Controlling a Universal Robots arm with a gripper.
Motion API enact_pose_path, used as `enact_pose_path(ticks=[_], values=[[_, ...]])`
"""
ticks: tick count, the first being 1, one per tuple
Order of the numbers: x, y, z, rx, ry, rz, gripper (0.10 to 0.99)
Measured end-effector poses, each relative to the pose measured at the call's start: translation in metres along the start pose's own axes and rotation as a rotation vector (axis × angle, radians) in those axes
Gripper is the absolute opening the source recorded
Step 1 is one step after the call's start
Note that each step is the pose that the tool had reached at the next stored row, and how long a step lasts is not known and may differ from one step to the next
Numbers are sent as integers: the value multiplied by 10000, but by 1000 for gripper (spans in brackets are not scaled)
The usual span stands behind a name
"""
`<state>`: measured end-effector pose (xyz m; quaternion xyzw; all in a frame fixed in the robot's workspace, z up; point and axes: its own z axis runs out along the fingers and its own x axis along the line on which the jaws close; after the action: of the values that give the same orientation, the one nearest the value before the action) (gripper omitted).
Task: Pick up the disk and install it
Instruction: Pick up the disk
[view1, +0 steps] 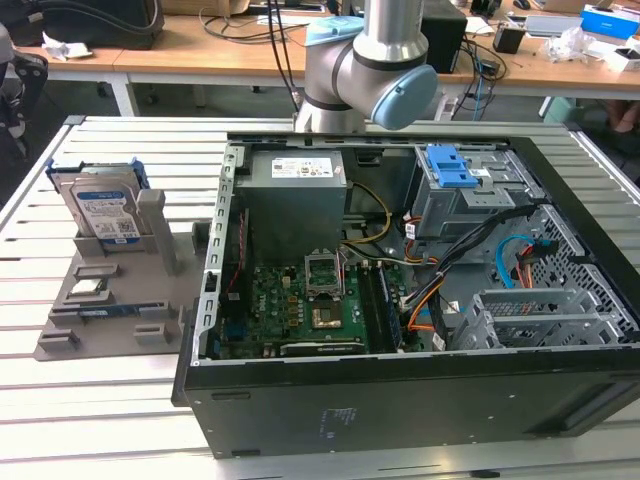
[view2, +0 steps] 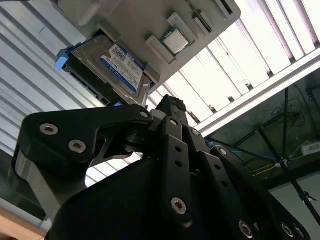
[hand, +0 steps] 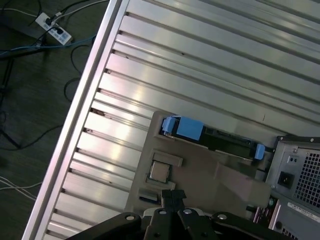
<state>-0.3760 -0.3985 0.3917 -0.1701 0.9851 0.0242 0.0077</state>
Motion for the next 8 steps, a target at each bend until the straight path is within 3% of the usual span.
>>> enact_pose_path(ticks=[8], values=[[0,0,0,-11,21,-472,106]])
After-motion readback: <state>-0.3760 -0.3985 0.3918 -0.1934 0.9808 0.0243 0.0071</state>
